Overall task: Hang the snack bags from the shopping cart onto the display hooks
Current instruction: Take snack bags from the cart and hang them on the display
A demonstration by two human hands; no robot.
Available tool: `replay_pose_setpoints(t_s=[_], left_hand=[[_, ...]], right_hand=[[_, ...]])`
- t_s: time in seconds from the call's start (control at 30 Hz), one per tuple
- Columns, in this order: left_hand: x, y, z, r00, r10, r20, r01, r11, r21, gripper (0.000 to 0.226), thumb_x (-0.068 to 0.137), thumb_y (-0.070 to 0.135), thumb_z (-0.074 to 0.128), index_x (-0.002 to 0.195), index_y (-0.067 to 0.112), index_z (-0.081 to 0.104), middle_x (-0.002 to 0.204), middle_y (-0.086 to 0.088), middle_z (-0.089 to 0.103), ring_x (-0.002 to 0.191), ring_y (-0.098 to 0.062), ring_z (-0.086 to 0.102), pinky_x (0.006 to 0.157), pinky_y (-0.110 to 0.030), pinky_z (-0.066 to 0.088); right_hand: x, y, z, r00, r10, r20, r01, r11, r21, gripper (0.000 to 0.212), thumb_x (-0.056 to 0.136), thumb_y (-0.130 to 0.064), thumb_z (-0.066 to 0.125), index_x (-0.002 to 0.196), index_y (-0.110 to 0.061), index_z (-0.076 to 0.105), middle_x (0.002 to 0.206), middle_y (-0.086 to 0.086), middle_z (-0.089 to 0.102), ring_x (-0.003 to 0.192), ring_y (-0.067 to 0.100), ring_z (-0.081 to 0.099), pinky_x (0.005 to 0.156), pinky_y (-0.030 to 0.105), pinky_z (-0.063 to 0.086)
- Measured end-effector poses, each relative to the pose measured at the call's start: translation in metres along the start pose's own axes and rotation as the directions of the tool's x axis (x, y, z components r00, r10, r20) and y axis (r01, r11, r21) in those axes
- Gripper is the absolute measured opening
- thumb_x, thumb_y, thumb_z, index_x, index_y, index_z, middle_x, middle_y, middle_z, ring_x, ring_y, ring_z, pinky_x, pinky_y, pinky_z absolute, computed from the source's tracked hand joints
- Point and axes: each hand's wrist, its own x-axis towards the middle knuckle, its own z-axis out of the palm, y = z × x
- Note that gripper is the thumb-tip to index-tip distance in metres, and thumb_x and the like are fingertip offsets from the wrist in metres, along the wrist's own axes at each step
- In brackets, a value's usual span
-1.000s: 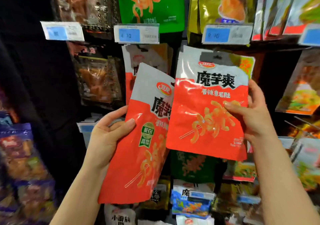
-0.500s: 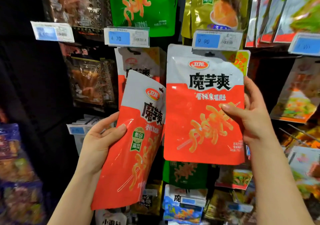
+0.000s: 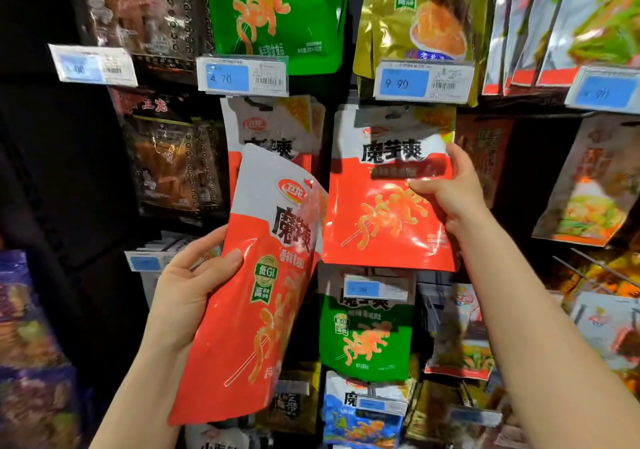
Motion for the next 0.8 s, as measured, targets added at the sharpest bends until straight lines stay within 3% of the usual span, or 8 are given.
replay_pose_setpoints(t_s=[0.1, 0.23, 0.33, 0.43, 0.53, 0.6, 0.7, 0.8], left_hand=[[-0.003, 0.005, -0.004, 0.999, 0.031, -0.009, -0.031, 0.999, 0.025, 0.038, 0.068, 0.015, 0.067, 0.104, 0.025, 0.068, 0.078, -0.01, 0.074, 0.058, -0.021, 0.07, 0.048, -0.031, 0.056], [-0.005, 0.009, -0.007, 0.997, 0.07, -0.016, -0.07, 0.997, 0.018, 0.04, 0.066, 0.015, 0.068, 0.106, 0.021, 0.067, 0.073, -0.007, 0.074, 0.054, -0.018, 0.069, 0.046, -0.028, 0.055], [-0.006, 0.01, -0.007, 0.998, 0.063, 0.028, -0.062, 0.998, -0.006, 0.06, 0.049, 0.026, 0.08, 0.108, 0.021, 0.068, 0.081, -0.011, 0.074, 0.058, -0.02, 0.071, 0.048, -0.028, 0.056], [-0.005, 0.009, -0.002, 0.995, 0.04, 0.094, -0.038, 0.999, -0.022, 0.078, 0.037, 0.033, 0.092, 0.111, 0.022, 0.07, 0.088, -0.014, 0.074, 0.064, -0.024, 0.072, 0.052, -0.031, 0.057], [-0.001, 0.007, 0.011, 0.989, 0.022, 0.148, -0.013, 0.998, -0.059, 0.089, 0.032, 0.039, 0.096, 0.115, 0.021, 0.068, 0.093, -0.016, 0.073, 0.069, -0.026, 0.072, 0.056, -0.034, 0.058], [0.006, 0.004, 0.021, 0.988, 0.017, 0.153, -0.004, 0.996, -0.087, 0.086, 0.03, 0.039, 0.096, 0.111, 0.025, 0.071, 0.095, -0.013, 0.073, 0.071, -0.024, 0.073, 0.057, -0.033, 0.058], [0.014, -0.005, 0.038, 0.982, 0.054, 0.183, -0.03, 0.991, -0.133, 0.078, 0.033, 0.042, 0.095, 0.106, 0.028, 0.072, 0.102, -0.006, 0.072, 0.078, -0.018, 0.072, 0.062, -0.029, 0.057], [0.027, -0.012, 0.048, 0.985, 0.083, 0.153, -0.049, 0.976, -0.212, 0.08, 0.034, 0.047, 0.093, 0.107, 0.027, 0.068, 0.097, 0.005, 0.073, 0.08, -0.009, 0.071, 0.064, -0.023, 0.056]], right_hand=[[0.013, 0.015, 0.009, 1.0, 0.008, 0.001, -0.008, 0.993, -0.118, 0.104, 0.065, 0.008, 0.076, 0.149, -0.029, 0.028, 0.13, -0.001, 0.054, 0.116, 0.021, 0.057, 0.1, 0.04, 0.048], [0.025, 0.041, 0.015, 0.999, -0.029, -0.032, 0.019, 0.957, -0.291, 0.105, 0.068, -0.006, 0.076, 0.151, -0.033, 0.018, 0.129, 0.002, 0.057, 0.117, 0.028, 0.058, 0.103, 0.044, 0.045], [0.024, 0.042, 0.013, 0.993, -0.099, -0.056, 0.06, 0.875, -0.481, 0.098, 0.068, -0.022, 0.076, 0.15, -0.029, 0.023, 0.125, 0.016, 0.058, 0.115, 0.032, 0.057, 0.099, 0.037, 0.045], [0.0, 0.033, 0.006, 0.977, -0.202, -0.066, 0.135, 0.831, -0.539, 0.08, 0.081, -0.024, 0.072, 0.149, -0.025, 0.029, 0.131, 0.014, 0.04, 0.115, 0.024, 0.049, 0.099, 0.025, 0.034], [-0.049, 0.033, 0.016, 0.964, -0.266, 0.017, 0.254, 0.899, -0.357, 0.07, 0.087, -0.027, 0.069, 0.147, -0.021, 0.032, 0.128, 0.002, 0.036, 0.107, 0.005, 0.049, 0.093, 0.013, 0.034], [-0.088, 0.039, 0.029, 0.979, -0.122, 0.162, 0.128, 0.992, -0.023, 0.073, 0.088, -0.025, 0.068, 0.148, -0.027, 0.027, 0.128, 0.0, 0.047, 0.095, -0.005, 0.056, 0.09, 0.019, 0.046], [-0.133, 0.052, 0.044, 0.936, 0.098, 0.339, -0.208, 0.93, 0.304, 0.087, 0.072, -0.042, 0.074, 0.144, -0.04, 0.026, 0.12, 0.006, 0.066, 0.101, 0.019, 0.064, 0.092, 0.039, 0.049], [-0.151, 0.058, 0.044, 0.904, 0.071, 0.421, -0.254, 0.882, 0.396, 0.091, 0.066, -0.022, 0.078, 0.143, -0.035, 0.032, 0.124, 0.008, 0.066, 0.113, 0.024, 0.063, 0.096, 0.04, 0.052]])
